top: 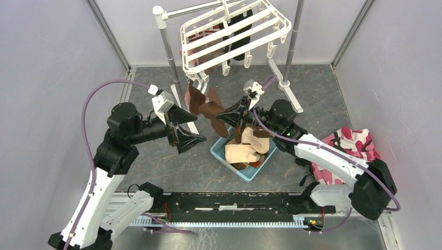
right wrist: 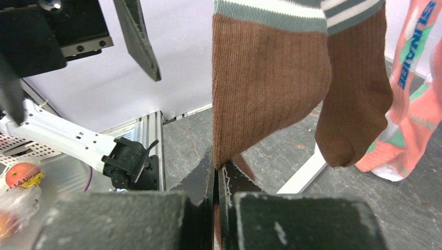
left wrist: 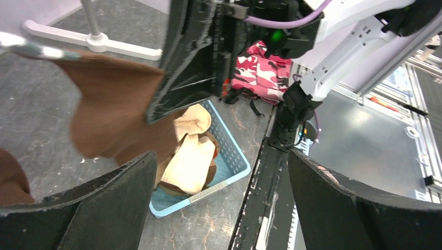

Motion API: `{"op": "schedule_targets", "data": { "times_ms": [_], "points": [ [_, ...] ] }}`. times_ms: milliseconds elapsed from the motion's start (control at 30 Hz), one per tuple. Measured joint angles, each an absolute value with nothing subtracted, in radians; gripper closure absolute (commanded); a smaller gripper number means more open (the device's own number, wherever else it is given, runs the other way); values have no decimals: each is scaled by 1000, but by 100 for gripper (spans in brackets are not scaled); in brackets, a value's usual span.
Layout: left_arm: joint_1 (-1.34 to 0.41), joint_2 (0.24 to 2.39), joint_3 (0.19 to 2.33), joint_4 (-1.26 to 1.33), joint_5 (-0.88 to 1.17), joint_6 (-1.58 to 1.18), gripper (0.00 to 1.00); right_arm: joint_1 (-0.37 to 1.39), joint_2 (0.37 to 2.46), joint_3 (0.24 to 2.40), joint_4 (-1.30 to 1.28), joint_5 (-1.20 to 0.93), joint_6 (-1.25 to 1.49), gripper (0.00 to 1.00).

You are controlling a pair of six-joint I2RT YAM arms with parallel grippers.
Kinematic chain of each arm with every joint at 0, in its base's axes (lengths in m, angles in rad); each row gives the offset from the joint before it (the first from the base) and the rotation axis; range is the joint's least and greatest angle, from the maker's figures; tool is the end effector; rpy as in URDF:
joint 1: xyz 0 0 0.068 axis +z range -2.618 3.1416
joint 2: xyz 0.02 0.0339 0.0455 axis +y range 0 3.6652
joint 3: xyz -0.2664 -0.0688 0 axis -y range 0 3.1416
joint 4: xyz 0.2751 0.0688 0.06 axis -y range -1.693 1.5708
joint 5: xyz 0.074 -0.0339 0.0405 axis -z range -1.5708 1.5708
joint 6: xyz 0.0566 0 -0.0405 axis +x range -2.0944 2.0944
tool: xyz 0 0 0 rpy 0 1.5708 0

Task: Remove the socks clipped to the hanger
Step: Remove the sock from the hanger.

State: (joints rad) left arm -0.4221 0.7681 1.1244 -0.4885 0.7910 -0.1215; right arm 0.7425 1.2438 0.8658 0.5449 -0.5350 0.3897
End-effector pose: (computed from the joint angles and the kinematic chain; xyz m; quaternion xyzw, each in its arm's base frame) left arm 0.1460 -0.1097 0.4358 0.3549 0.6484 -0.4424 0.5079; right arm 0.2260 0.2466 0.3404 -0.3080 0.5777 0.5390 0.5300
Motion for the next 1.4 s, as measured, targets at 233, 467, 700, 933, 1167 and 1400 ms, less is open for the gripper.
{"op": "schedule_targets", "data": {
  "times_ms": [233, 467, 700, 933, 1167, 1400],
  "points": [
    [-422, 764, 1122, -434, 648, -123, 0, 646, 1088, 852, 434, -610, 401, 100],
    [-422, 832, 1147, -402, 581, -119, 0, 544, 977, 880, 327, -671, 404, 100],
    [-422, 889, 1220, -401, 551, -84, 1, 493, 933, 968, 266, -706, 422, 100],
    [-422, 915, 1287, -387, 550, -72, 3, 448, 929, 1089, 246, -745, 455, 100],
    [-422, 928, 1297, -403, 446, 4, 10, 444, 927, 1041, 216, -763, 448, 100],
    [-422, 1028, 1361, -418, 322, 281, 13, 443, 1015, 925, 224, -770, 510, 100]
  ]
}}
